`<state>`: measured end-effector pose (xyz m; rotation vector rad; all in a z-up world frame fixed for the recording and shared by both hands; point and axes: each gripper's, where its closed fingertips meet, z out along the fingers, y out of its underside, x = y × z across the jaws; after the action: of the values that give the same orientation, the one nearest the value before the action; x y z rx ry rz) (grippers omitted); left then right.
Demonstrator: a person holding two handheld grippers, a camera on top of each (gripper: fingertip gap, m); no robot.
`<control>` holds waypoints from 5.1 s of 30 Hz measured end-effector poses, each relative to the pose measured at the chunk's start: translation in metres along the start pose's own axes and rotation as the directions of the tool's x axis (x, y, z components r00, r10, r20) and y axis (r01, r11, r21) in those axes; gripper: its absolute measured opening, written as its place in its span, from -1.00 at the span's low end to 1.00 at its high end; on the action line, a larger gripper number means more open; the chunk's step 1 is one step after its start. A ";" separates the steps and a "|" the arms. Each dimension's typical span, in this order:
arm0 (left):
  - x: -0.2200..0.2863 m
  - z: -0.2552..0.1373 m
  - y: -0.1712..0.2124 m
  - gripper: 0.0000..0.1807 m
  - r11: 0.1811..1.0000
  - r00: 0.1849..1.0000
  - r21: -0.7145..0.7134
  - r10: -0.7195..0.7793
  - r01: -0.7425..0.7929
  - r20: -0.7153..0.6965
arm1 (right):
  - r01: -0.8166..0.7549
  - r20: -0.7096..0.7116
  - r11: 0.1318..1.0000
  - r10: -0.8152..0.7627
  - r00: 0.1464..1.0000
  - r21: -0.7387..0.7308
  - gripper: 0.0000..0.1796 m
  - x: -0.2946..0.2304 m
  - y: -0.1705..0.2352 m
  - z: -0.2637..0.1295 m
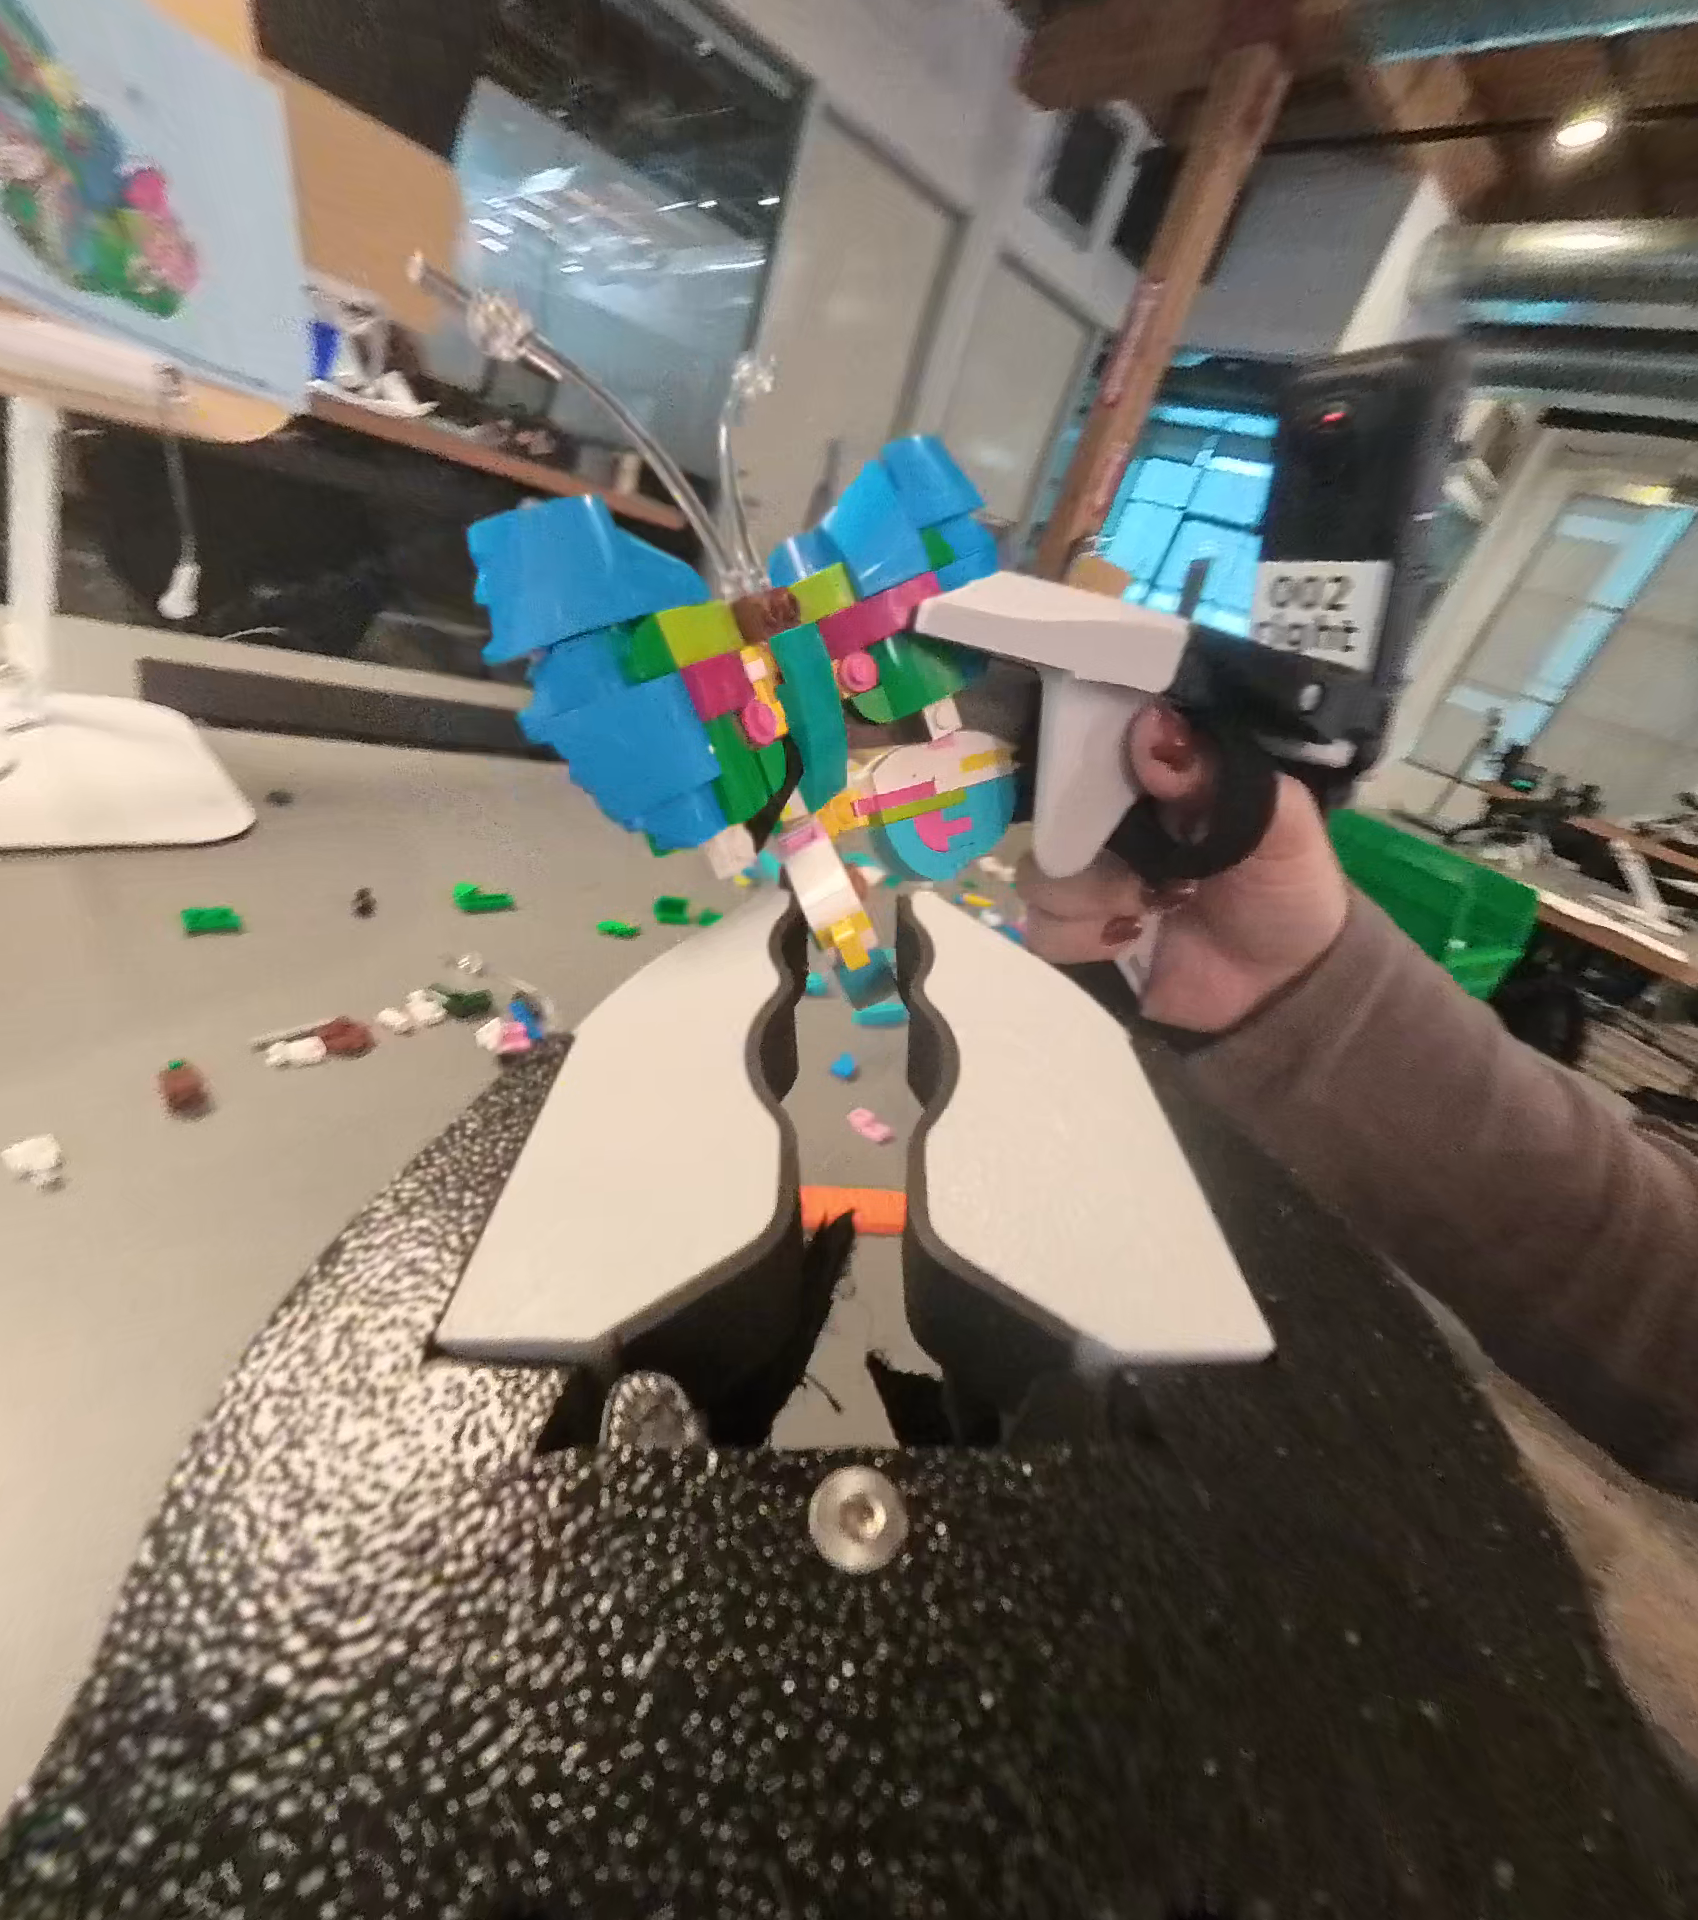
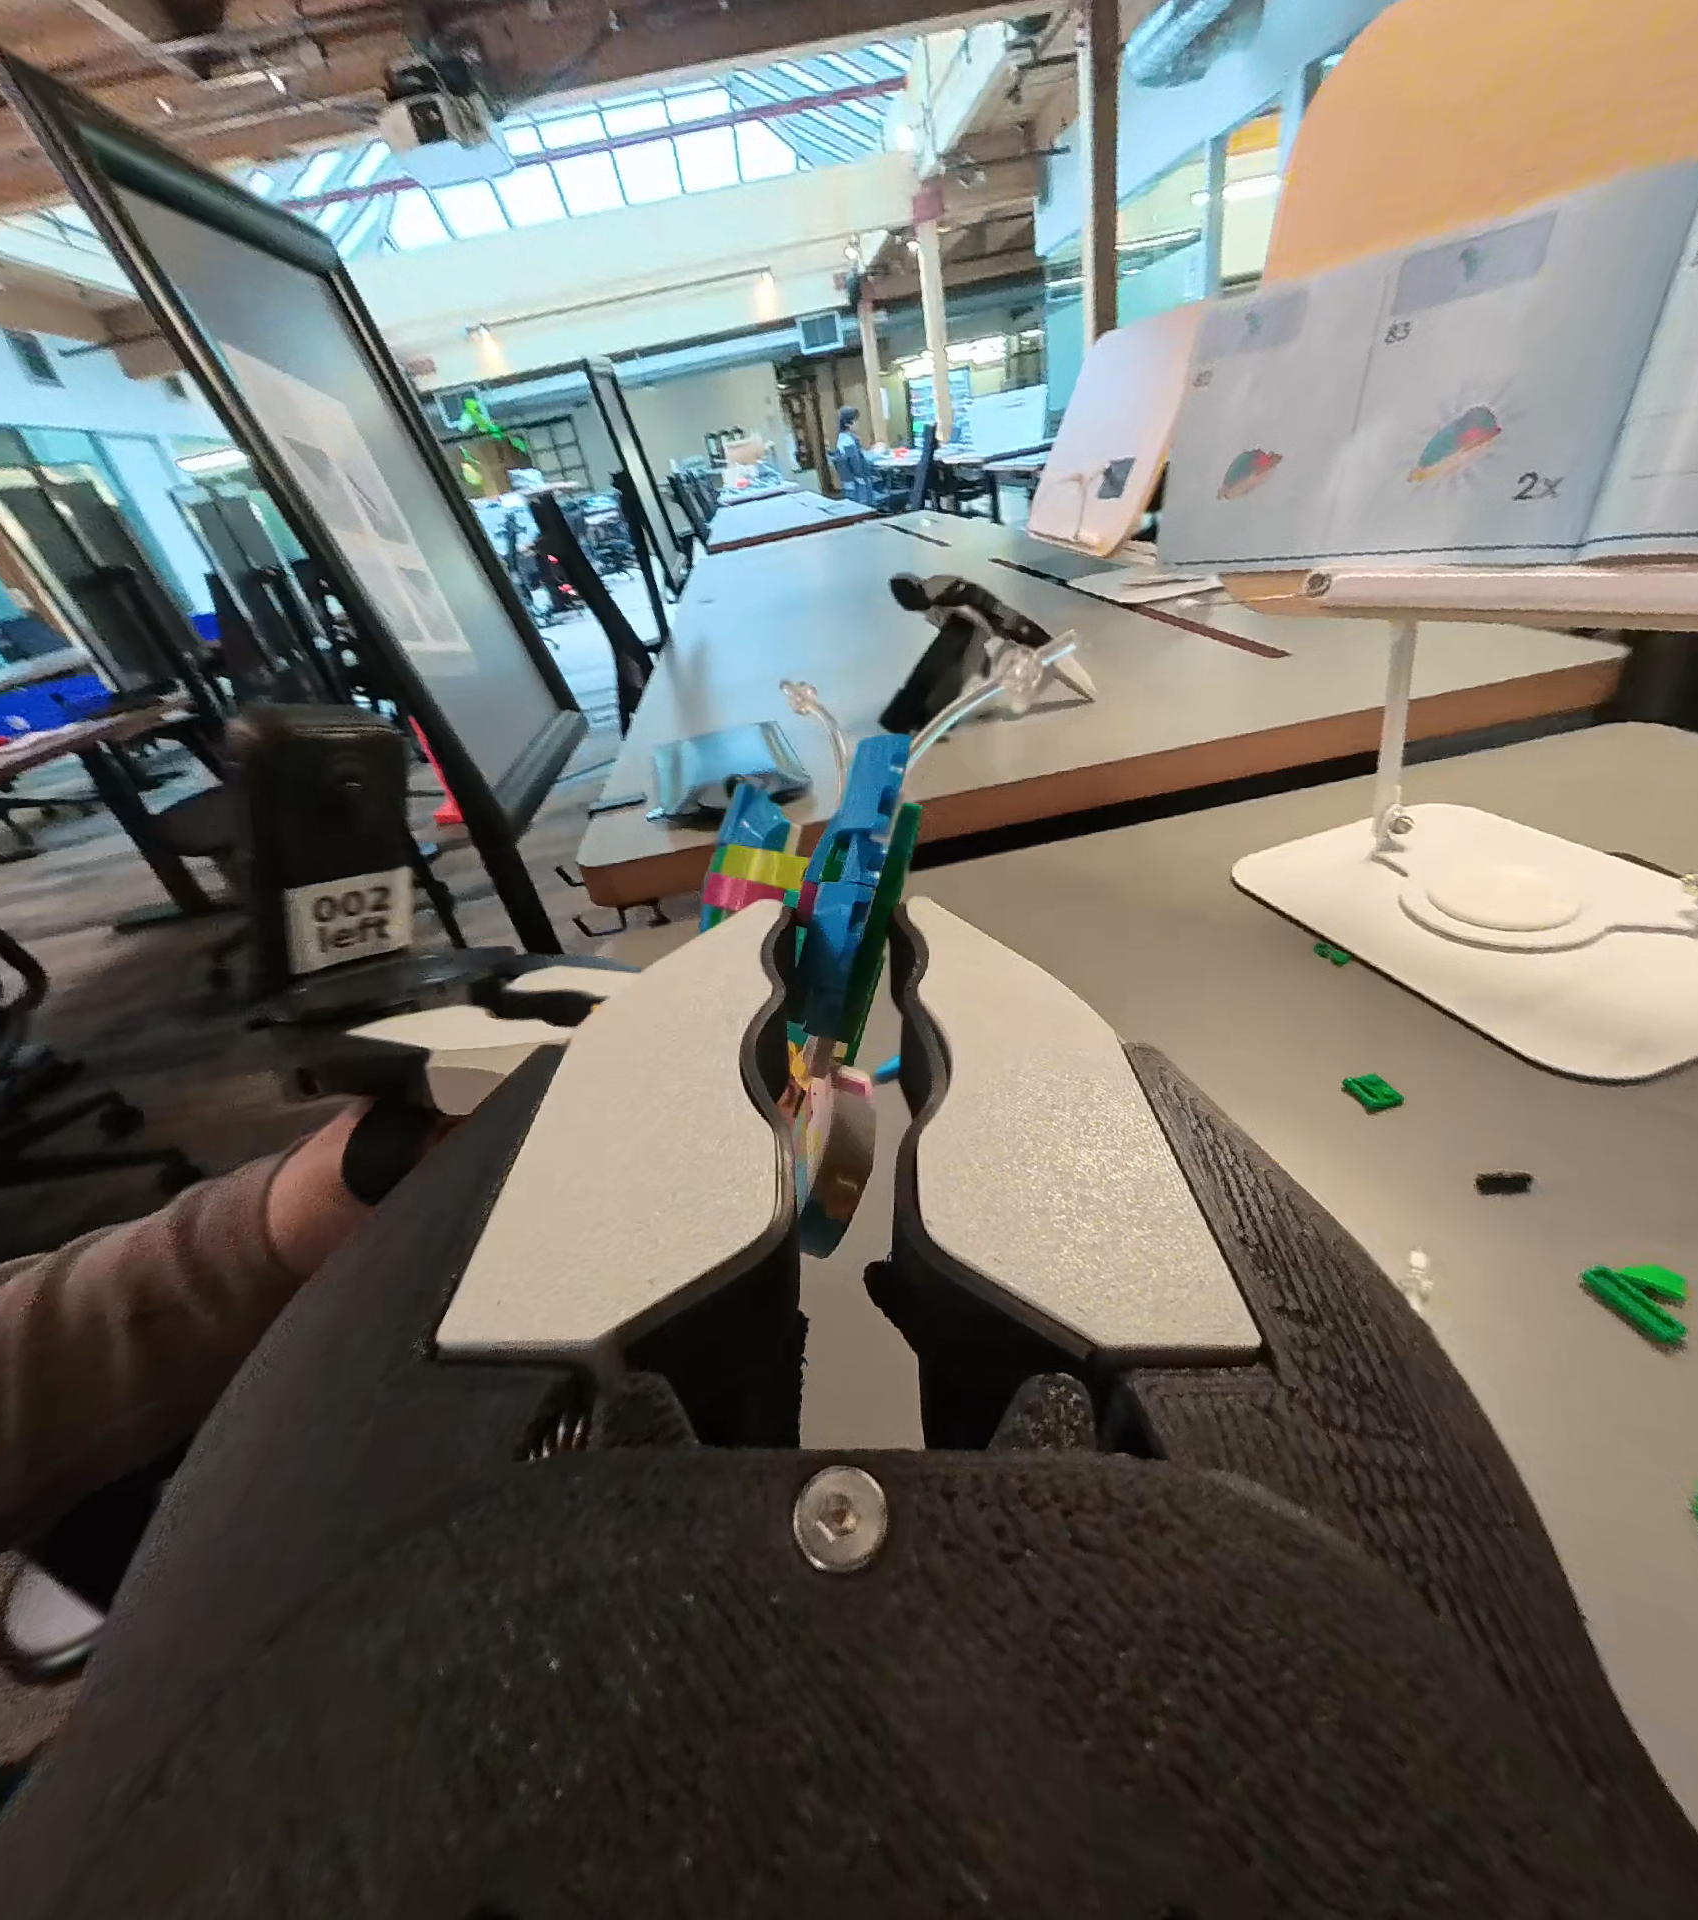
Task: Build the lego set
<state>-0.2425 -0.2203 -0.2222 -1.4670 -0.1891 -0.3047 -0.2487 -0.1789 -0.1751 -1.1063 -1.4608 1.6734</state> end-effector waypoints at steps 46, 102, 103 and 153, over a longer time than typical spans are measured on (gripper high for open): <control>-0.001 -0.005 -0.011 -0.78 0.978 0.937 0.040 -0.183 0.204 -0.298 | -0.171 0.243 0.981 0.144 0.959 0.094 -0.84 -0.012 0.001 -0.007; -0.007 -0.021 -0.001 -0.83 0.985 0.905 0.065 -0.122 0.162 -0.408 | 0.616 0.606 0.202 -0.114 0.787 -0.761 -0.71 -0.022 0.097 0.014; -0.008 -0.021 -0.001 -0.83 0.984 0.906 0.067 -0.123 0.163 -0.404 | 0.619 0.611 0.200 -0.108 0.785 -0.760 -0.74 -0.023 0.097 0.014; -0.026 0.018 0.014 -0.22 0.974 0.974 -0.052 0.222 -0.220 0.033 | 0.040 0.152 0.551 0.158 0.976 -0.834 -0.80 0.042 0.057 -0.039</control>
<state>-0.2613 -0.1987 -0.2416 -1.5263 -0.0487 -0.1004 -0.2285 -0.1341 -0.2392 -1.4840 -2.5328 1.0962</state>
